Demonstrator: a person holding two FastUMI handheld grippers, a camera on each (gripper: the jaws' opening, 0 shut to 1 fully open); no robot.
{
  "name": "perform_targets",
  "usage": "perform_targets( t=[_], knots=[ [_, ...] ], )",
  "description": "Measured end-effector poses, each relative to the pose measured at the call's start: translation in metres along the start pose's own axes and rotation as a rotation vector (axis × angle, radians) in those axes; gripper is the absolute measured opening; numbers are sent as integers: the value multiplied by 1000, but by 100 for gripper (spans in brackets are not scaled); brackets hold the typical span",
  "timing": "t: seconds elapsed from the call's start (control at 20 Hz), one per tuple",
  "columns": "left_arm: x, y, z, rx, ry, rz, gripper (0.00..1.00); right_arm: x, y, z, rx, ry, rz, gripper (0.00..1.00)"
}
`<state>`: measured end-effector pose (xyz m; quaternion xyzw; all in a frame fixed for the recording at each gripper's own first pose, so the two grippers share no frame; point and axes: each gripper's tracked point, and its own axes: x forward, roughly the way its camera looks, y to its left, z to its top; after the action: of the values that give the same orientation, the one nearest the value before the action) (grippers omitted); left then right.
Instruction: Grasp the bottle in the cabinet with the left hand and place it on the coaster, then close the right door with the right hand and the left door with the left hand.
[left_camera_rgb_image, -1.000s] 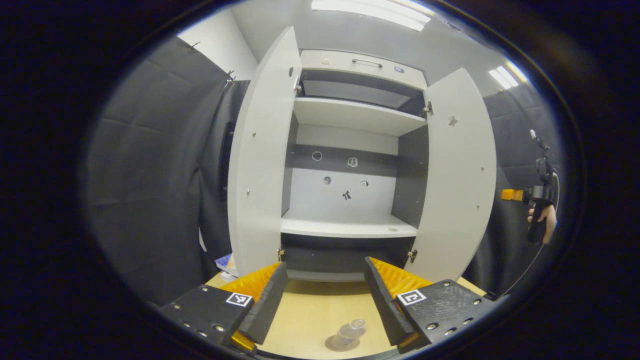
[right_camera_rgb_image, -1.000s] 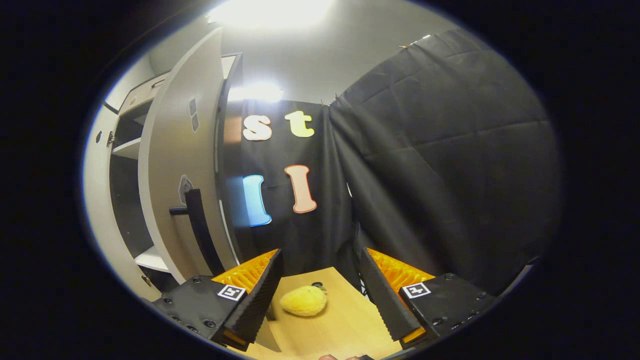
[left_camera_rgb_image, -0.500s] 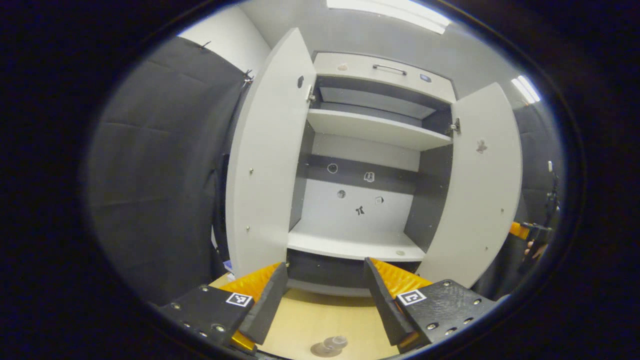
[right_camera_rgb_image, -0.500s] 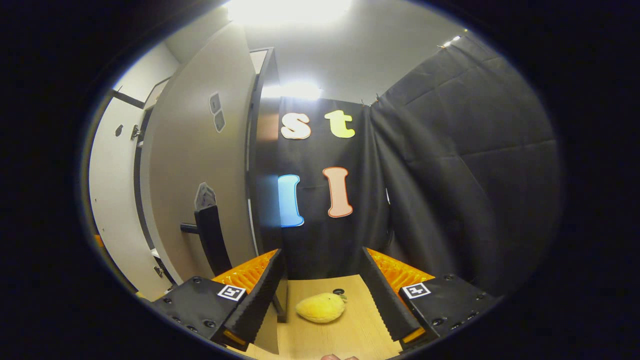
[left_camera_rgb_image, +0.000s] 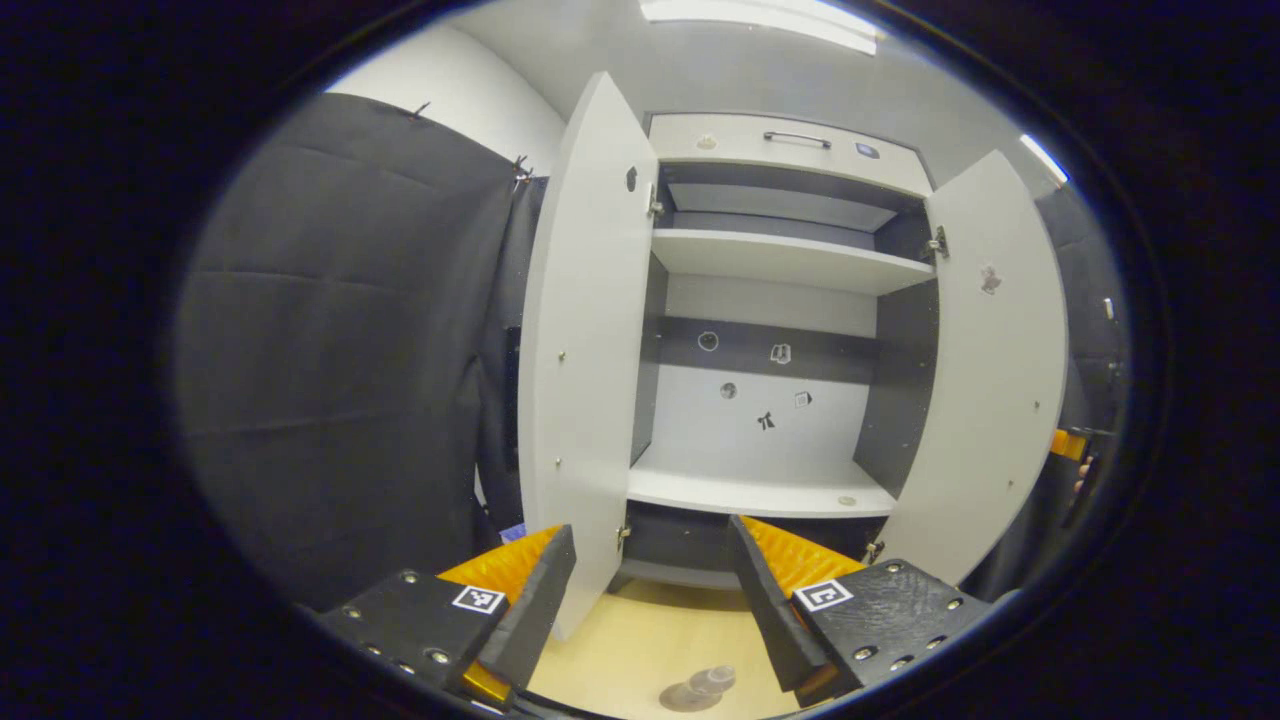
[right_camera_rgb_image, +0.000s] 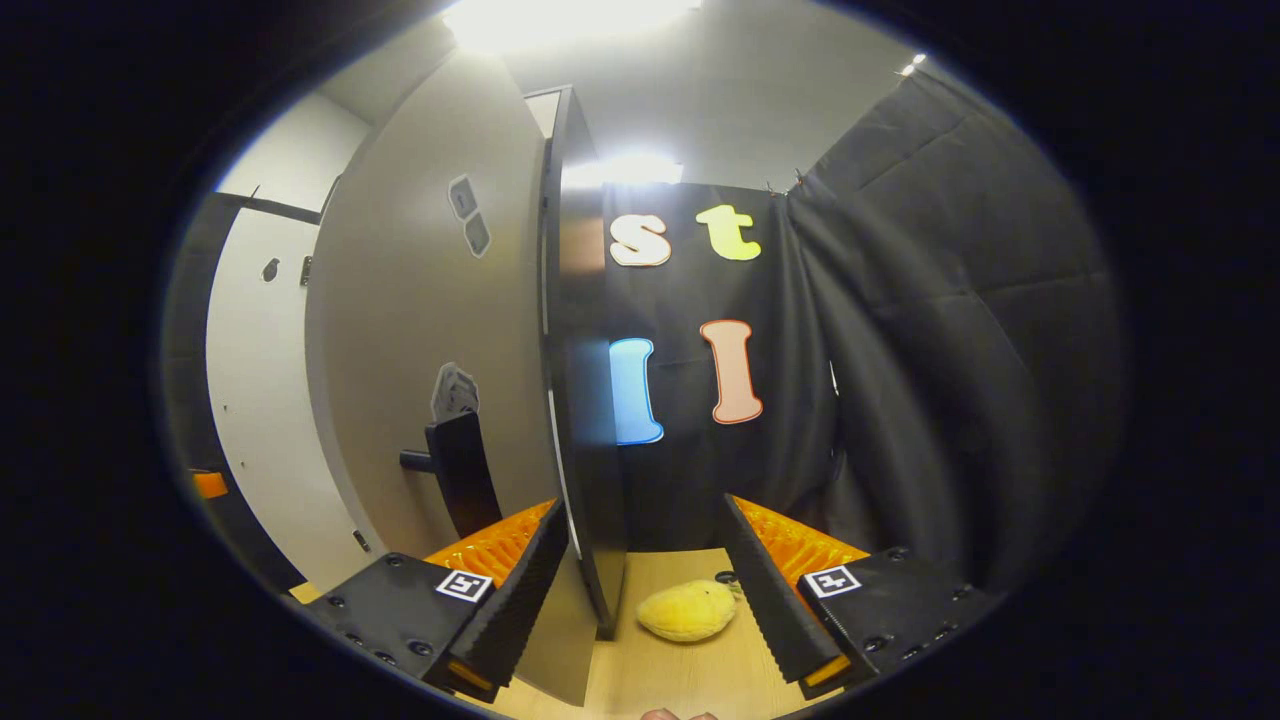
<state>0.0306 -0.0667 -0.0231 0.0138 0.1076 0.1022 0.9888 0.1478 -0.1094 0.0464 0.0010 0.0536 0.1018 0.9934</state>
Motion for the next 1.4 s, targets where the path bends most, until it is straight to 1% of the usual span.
perform_targets(
  t=[0.15, 0.3, 0.45, 0.6, 0.75, 1.0, 1.15, 1.2, 1.25, 1.3, 1.4],
  knots=[
    [5, 7, -10, -17, 4, -19, 89, -5, 4, -2, 4, 14, -52, 97],
    [9, 18, -11, -5, -7, -41, 89, -14, 16, 5, -42, -10, -99, 97],
    [13, 29, -15, -4, 1, -55, 89, -15, 38, -2, -9, 5, -100, 97],
    [13, 41, -19, -46, 11, -72, 89, -16, 59, -2, 3, 7, -105, 97],
    [16, 59, -23, -71, 18, -72, 89, -13, 86, -6, 42, 19, -87, 97],
    [11, 99, -29, -88, 23, -43, 89, -4, 126, -12, 92, 45, -57, 97],
    [6, 126, -37, -116, 27, -11, 89, -1, 153, -20, 148, 76, -7, 98],
    [3, 136, -38, -127, 25, 2, 86, 4, 159, -23, 157, 85, 2, 98],
    [1, 147, -38, -135, 23, 19, 89, 8, 169, -27, 164, 97, 11, 98],
    [-1, 157, -39, -136, 24, 42, 89, 8, 176, -29, 167, 106, 24, 98],
    [-6, 190, -36, -88, 12, 128, 89, 6, 185, -34, 139, 118, 31, 98]
  ],
)
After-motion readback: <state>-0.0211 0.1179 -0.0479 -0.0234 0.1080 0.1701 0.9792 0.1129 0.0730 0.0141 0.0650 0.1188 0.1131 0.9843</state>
